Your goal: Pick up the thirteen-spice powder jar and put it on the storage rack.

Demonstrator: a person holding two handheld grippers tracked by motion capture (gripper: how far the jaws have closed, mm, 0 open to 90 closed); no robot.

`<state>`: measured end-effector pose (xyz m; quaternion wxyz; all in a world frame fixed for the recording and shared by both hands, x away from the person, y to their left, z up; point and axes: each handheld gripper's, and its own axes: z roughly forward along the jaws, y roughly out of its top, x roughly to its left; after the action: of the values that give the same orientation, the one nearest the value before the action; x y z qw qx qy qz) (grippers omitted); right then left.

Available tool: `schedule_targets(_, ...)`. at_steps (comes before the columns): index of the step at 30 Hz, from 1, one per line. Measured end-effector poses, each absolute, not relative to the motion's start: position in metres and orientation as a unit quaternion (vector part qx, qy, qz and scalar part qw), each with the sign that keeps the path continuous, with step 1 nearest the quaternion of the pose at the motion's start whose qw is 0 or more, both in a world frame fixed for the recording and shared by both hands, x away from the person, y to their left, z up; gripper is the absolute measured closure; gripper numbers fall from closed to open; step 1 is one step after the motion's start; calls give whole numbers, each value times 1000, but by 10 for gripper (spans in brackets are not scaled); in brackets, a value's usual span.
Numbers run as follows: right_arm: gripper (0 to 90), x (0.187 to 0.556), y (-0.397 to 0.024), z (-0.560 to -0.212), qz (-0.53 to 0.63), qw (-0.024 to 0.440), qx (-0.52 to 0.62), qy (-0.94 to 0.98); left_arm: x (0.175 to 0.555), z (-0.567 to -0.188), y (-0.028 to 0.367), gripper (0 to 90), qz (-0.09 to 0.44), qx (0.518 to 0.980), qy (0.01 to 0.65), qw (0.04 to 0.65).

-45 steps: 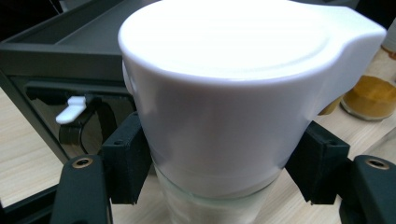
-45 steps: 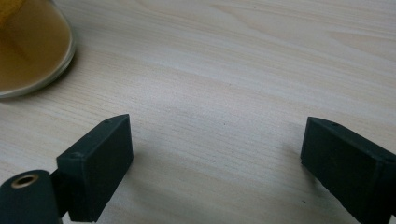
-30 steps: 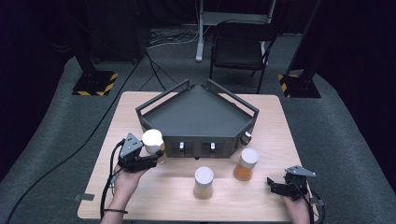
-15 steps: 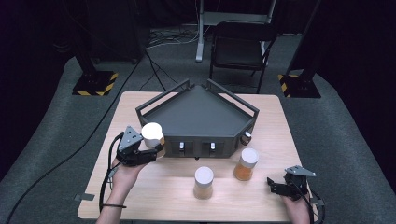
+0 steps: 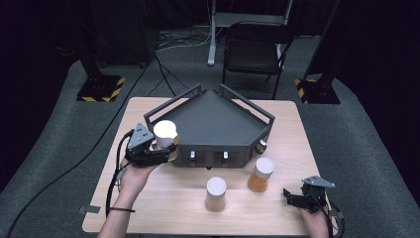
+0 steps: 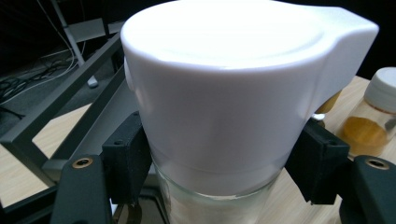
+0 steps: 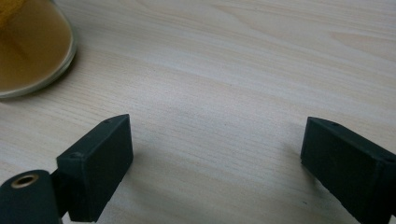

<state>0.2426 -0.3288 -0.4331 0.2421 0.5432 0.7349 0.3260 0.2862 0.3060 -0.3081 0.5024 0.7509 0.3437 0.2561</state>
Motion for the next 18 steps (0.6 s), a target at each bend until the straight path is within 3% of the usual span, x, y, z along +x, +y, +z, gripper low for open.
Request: schedule_targets(18, 82, 243, -329, -433, 326, 242, 542, 735, 316, -297, 291, 300, 271, 737, 364, 501)
